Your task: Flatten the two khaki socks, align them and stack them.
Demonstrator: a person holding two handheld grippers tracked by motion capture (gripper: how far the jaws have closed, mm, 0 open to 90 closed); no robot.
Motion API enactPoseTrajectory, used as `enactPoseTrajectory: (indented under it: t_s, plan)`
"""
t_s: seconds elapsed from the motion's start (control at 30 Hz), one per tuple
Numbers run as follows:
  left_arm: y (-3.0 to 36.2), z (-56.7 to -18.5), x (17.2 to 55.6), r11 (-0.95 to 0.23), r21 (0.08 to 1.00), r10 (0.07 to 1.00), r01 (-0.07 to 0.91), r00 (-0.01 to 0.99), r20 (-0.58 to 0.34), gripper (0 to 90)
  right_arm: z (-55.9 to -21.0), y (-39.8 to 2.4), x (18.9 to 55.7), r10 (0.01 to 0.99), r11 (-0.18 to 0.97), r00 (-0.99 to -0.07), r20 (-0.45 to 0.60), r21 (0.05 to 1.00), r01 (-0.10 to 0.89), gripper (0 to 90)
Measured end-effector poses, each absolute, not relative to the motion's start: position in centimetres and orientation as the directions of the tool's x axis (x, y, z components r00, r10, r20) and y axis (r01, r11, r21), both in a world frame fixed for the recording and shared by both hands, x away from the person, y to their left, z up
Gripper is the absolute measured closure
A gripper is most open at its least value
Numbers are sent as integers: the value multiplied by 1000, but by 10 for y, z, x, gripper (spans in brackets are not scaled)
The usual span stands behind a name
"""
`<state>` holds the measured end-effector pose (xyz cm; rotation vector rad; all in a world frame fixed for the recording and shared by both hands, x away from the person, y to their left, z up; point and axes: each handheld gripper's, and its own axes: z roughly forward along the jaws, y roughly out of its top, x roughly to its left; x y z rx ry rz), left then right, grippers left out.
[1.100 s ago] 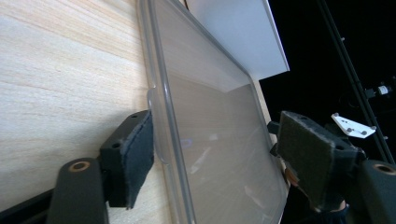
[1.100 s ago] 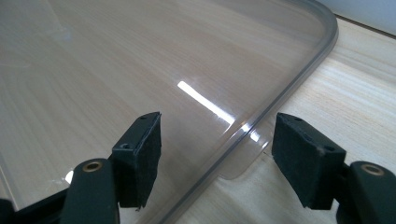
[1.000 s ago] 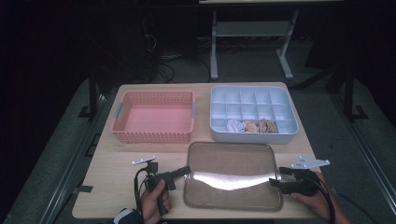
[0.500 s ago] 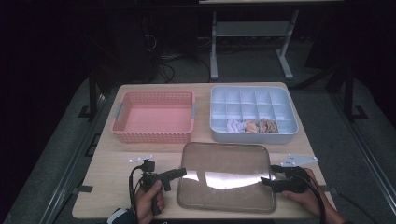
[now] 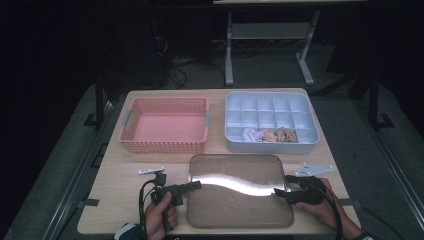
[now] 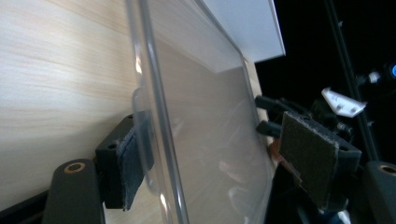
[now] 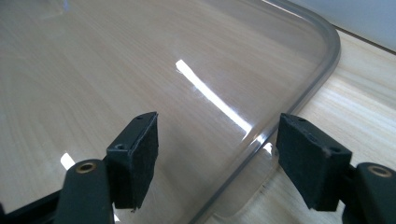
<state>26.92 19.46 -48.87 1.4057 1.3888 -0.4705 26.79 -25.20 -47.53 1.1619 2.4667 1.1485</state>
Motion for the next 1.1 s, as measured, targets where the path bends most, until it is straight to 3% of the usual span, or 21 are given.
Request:
enactPoseTrajectory:
  t_s: [0.1, 0.17, 0.23, 0.3, 0.33, 0.6, 0.97, 1.1]
  plan:
    - [196, -489, 271, 223, 398, 481, 890, 255, -839, 272, -475, -252, 268, 723, 387, -673, 159, 713, 585, 299]
    - [195, -488, 270, 183, 457, 531, 871, 303, -791, 303, -476, -253, 268, 717, 387, -678, 160, 717, 579, 298]
    - [196, -488, 271, 167, 471, 560, 866, 310, -769, 390, -476, -253, 269, 717, 387, -679, 161, 718, 579, 294]
    - [197, -489, 271, 140, 494, 599, 858, 324, -732, 573, -477, -254, 269, 714, 381, -680, 165, 723, 576, 289]
    - [198, -489, 272, 122, 499, 598, 858, 338, -727, 606, -478, -255, 269, 710, 380, -685, 163, 731, 567, 287]
    - [203, -475, 267, 89, 639, 579, 764, 482, -658, 659, -479, -262, 270, 707, 353, -680, 195, 735, 578, 261]
    - [209, -463, 260, 68, 729, 579, 681, 568, -585, 665, -477, -268, 269, 662, 326, -688, 297, 713, 621, 260]
    - [215, -464, 262, 100, 724, 568, 683, 558, -605, 672, -476, -274, 274, 647, 283, -652, 395, 669, 687, 454]
